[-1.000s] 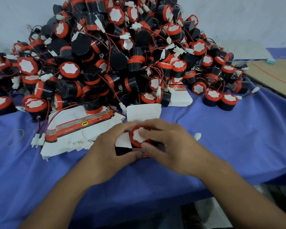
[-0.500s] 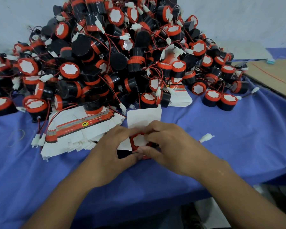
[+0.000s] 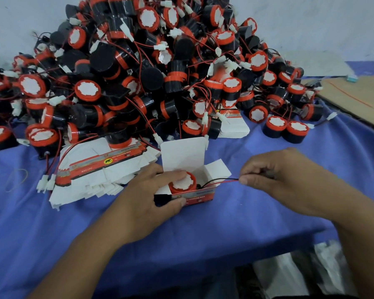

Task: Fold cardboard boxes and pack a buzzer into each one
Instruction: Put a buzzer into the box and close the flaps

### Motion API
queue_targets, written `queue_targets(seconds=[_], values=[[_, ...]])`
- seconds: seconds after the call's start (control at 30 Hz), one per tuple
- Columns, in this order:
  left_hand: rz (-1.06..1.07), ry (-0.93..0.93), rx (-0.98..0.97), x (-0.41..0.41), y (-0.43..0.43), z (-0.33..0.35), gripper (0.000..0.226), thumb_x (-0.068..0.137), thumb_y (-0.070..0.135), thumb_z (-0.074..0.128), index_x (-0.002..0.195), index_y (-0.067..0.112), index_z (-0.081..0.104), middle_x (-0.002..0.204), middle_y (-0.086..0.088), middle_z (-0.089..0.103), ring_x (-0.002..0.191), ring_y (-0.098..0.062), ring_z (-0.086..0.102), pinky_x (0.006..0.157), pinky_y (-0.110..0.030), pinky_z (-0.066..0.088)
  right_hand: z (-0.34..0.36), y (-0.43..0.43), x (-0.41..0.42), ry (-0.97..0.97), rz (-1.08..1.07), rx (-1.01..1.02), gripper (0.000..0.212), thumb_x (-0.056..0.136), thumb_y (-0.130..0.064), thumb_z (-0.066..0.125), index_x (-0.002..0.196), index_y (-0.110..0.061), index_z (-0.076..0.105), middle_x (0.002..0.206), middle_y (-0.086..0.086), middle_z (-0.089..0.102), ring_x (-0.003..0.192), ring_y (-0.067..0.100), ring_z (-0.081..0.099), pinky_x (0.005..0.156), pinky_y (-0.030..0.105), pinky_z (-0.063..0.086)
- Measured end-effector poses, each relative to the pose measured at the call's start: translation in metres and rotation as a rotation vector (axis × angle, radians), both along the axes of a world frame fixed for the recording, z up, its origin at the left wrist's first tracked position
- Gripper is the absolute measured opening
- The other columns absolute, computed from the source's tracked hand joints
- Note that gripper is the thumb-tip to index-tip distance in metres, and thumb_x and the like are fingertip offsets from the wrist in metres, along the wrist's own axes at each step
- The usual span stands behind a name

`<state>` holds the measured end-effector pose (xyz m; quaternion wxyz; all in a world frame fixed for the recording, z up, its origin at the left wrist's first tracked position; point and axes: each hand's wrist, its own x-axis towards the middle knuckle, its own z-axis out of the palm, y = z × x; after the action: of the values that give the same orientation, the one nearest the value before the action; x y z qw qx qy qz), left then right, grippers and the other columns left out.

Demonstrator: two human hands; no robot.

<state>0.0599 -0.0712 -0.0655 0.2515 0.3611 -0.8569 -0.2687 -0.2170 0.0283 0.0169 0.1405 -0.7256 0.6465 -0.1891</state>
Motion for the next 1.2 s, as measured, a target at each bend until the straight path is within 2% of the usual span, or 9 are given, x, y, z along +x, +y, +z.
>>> queue_targets(seconds=[0.13, 0.3, 0.43, 0.53, 0.63, 0.77, 0.9, 1.03, 1.2], values=[[-0.017, -0.011, -0.002, -0.002, 0.000, 0.000, 0.047, 0.084, 0.052, 0.066, 0.130, 0.052, 0.054, 0.120, 0.021, 0.050, 0.119, 0.002, 0.045, 0.097, -0.010, 0.035, 0.001, -0.001, 0.008, -0.284, -0.041, -0.147, 0.027, 0.082, -0.057, 0.058, 0.088, -0.035, 0.071, 0.081, -0.009, 0.074, 0.072, 0.014, 0.069, 0.069, 0.037, 0.054], [-0.016, -0.043, 0.008, -0.002, 0.000, 0.000, 0.056, 0.078, 0.065, 0.053, 0.132, 0.052, 0.052, 0.123, 0.024, 0.048, 0.121, 0.006, 0.042, 0.095, -0.009, 0.034, 0.000, -0.008, 0.023, -0.819, -0.012, -0.233, 0.018, 0.089, -0.021, 0.064, 0.101, -0.013, 0.075, 0.090, 0.006, 0.078, 0.083, 0.022, 0.075, 0.074, 0.025, 0.059], [-0.013, -0.049, 0.011, -0.002, 0.001, 0.000, 0.056, 0.077, 0.068, 0.050, 0.131, 0.055, 0.049, 0.124, 0.027, 0.045, 0.121, 0.009, 0.041, 0.094, -0.003, 0.032, -0.002, -0.010, 0.034, -0.660, -0.050, -0.281, 0.025, 0.095, -0.036, 0.057, 0.101, -0.020, 0.076, 0.098, 0.000, 0.074, 0.083, 0.021, 0.069, 0.072, 0.027, 0.055], [-0.015, -0.042, 0.021, -0.001, 0.001, 0.001, 0.054, 0.079, 0.065, 0.054, 0.132, 0.054, 0.050, 0.124, 0.029, 0.044, 0.121, 0.011, 0.039, 0.093, 0.001, 0.030, -0.002, -0.007, 0.034, -0.547, -0.065, -0.116, 0.035, 0.094, -0.062, 0.047, 0.103, -0.038, 0.072, 0.095, -0.011, 0.071, 0.085, 0.007, 0.067, 0.072, 0.026, 0.050], [-0.013, -0.040, 0.017, -0.002, 0.003, 0.002, 0.056, 0.079, 0.061, 0.056, 0.133, 0.051, 0.051, 0.119, 0.030, 0.043, 0.119, 0.011, 0.040, 0.093, 0.000, 0.030, 0.005, 0.002, 0.019, -0.397, -0.036, 0.121, 0.044, 0.081, -0.083, 0.049, 0.106, -0.050, 0.063, 0.083, -0.012, 0.068, 0.066, 0.005, 0.064, 0.062, 0.030, 0.049], [-0.012, -0.033, 0.005, -0.004, 0.003, 0.003, 0.054, 0.080, 0.056, 0.059, 0.133, 0.048, 0.053, 0.115, 0.027, 0.045, 0.115, 0.009, 0.042, 0.092, 0.001, 0.029, 0.015, 0.020, 0.004, -0.394, 0.018, 0.374, 0.054, 0.071, -0.084, 0.054, 0.111, -0.049, 0.065, 0.083, -0.002, 0.072, 0.056, 0.015, 0.064, 0.053, 0.023, 0.050], [-0.008, -0.037, 0.006, -0.005, 0.001, 0.003, 0.051, 0.080, 0.057, 0.059, 0.130, 0.051, 0.053, 0.110, 0.028, 0.044, 0.113, 0.005, 0.044, 0.090, -0.001, 0.032, 0.012, 0.015, 0.005, -0.395, -0.038, 0.109, 0.057, 0.086, -0.070, 0.050, 0.089, -0.019, 0.074, 0.068, 0.007, 0.070, 0.055, 0.022, 0.062, 0.057, 0.026, 0.051], [-0.016, -0.037, 0.001, -0.005, 0.002, 0.002, 0.047, 0.083, 0.057, 0.060, 0.129, 0.054, 0.051, 0.114, 0.028, 0.044, 0.115, 0.006, 0.043, 0.089, 0.000, 0.031, 0.002, 0.003, 0.023, -0.498, -0.061, -0.070, 0.029, 0.089, -0.052, 0.047, 0.102, -0.029, 0.058, 0.085, -0.006, 0.075, 0.064, 0.019, 0.071, 0.058, 0.029, 0.056], [-0.024, -0.051, -0.005, -0.004, 0.002, 0.002, 0.052, 0.082, 0.055, 0.060, 0.134, 0.051, 0.051, 0.121, 0.026, 0.046, 0.118, 0.008, 0.042, 0.090, 0.000, 0.032, -0.010, -0.008, 0.042, -0.159, -0.080, -0.259, 0.027, 0.098, -0.050, 0.034, 0.092, -0.026, 0.045, 0.061, 0.000, 0.057, 0.052, 0.015, 0.055, 0.046, 0.034, 0.040]])
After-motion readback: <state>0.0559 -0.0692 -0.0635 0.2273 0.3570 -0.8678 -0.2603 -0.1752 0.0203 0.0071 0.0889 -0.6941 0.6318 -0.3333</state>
